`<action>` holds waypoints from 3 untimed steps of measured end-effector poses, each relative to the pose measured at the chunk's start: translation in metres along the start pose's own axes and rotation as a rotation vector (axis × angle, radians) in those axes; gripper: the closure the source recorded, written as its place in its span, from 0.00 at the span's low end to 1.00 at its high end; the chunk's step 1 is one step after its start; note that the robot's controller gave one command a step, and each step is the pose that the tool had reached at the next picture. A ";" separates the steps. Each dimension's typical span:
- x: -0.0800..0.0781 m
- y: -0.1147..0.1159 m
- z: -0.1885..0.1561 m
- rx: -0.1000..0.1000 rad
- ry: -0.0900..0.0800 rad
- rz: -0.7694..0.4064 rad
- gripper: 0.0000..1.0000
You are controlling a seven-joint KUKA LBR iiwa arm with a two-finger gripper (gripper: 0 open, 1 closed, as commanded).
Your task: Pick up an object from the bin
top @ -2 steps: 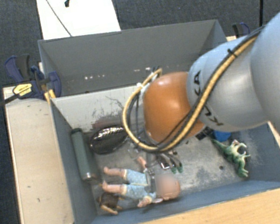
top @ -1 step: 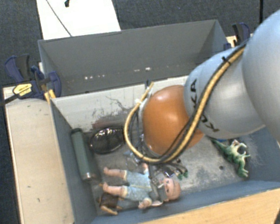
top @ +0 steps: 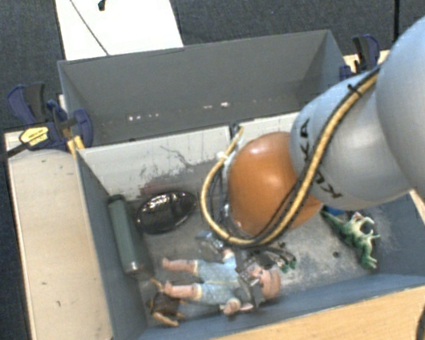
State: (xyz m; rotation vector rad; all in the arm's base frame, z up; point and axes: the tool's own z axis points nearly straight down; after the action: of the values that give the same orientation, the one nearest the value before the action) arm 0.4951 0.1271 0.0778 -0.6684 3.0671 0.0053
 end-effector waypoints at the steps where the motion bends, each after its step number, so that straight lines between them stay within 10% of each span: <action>1: 0.024 -0.043 -0.001 0.001 -0.001 -0.280 0.00; 3: 0.032 -0.097 0.004 0.000 0.001 -0.388 0.00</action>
Offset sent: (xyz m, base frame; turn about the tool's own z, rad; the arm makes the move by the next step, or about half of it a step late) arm -0.0088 -0.0644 -0.0064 -0.2505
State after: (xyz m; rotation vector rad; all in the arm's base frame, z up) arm 0.5067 0.0253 0.0731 -1.2474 2.8808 0.0049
